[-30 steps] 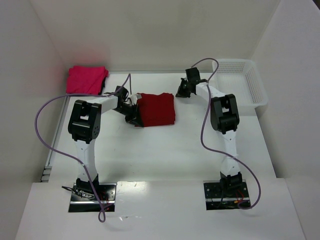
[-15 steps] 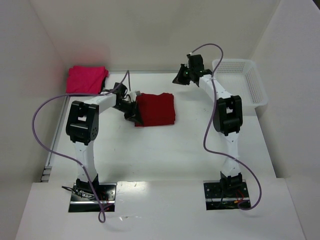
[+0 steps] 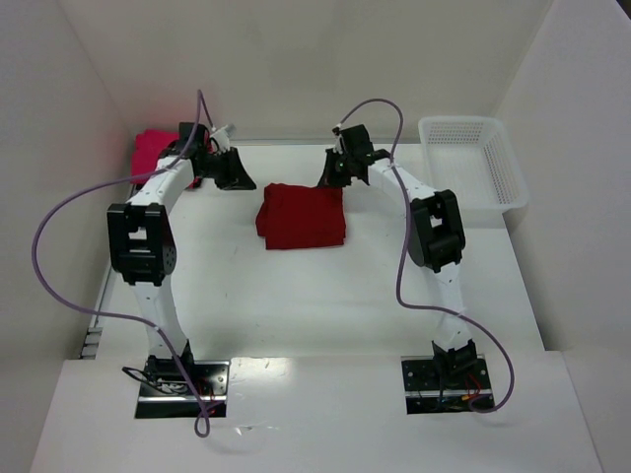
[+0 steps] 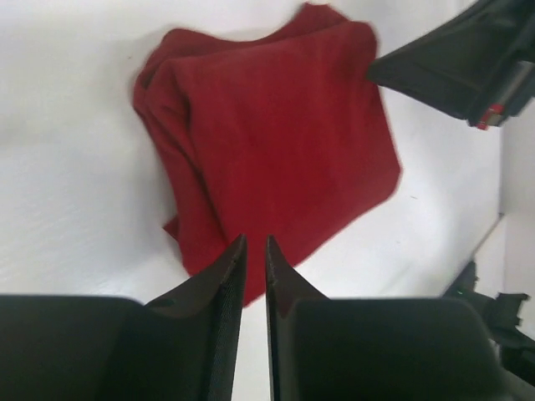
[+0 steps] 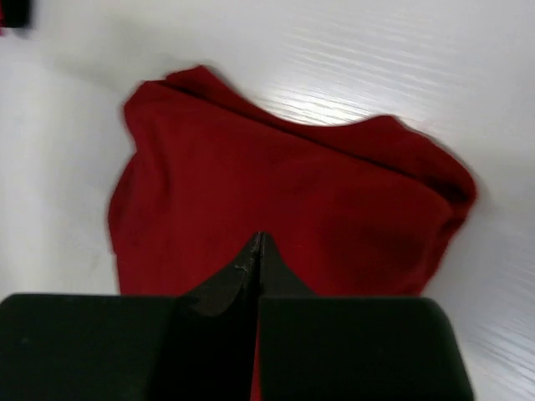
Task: Fold and stack the t-shirts
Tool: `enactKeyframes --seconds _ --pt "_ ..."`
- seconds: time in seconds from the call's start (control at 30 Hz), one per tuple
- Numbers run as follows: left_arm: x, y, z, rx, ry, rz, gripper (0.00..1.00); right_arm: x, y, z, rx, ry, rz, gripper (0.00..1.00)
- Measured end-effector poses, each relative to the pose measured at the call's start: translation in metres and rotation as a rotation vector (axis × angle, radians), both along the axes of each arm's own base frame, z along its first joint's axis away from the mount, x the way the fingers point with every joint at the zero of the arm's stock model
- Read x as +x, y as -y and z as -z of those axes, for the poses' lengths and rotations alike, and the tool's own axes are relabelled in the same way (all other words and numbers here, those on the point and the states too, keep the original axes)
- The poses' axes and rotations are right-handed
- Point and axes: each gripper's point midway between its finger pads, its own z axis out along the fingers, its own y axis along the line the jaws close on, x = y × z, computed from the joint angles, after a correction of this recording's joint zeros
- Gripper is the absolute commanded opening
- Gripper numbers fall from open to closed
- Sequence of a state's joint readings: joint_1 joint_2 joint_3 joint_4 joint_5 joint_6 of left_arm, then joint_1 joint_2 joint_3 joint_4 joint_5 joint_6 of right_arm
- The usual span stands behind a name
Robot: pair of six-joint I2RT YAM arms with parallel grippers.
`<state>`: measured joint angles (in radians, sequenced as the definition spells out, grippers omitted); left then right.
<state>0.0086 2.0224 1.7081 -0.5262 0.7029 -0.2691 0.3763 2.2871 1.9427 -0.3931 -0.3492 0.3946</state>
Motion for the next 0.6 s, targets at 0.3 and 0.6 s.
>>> enactKeyframes --seconds 0.3,0.6 --pt "0.006 0.02 0.045 0.066 -0.06 -0.005 0.23 0.0 0.034 0.037 -0.175 -0.029 0.093 0.0" --pt "0.031 0.043 0.055 0.162 -0.011 -0.013 0.43 0.003 0.046 0.045 -0.226 -0.032 0.132 0.0"
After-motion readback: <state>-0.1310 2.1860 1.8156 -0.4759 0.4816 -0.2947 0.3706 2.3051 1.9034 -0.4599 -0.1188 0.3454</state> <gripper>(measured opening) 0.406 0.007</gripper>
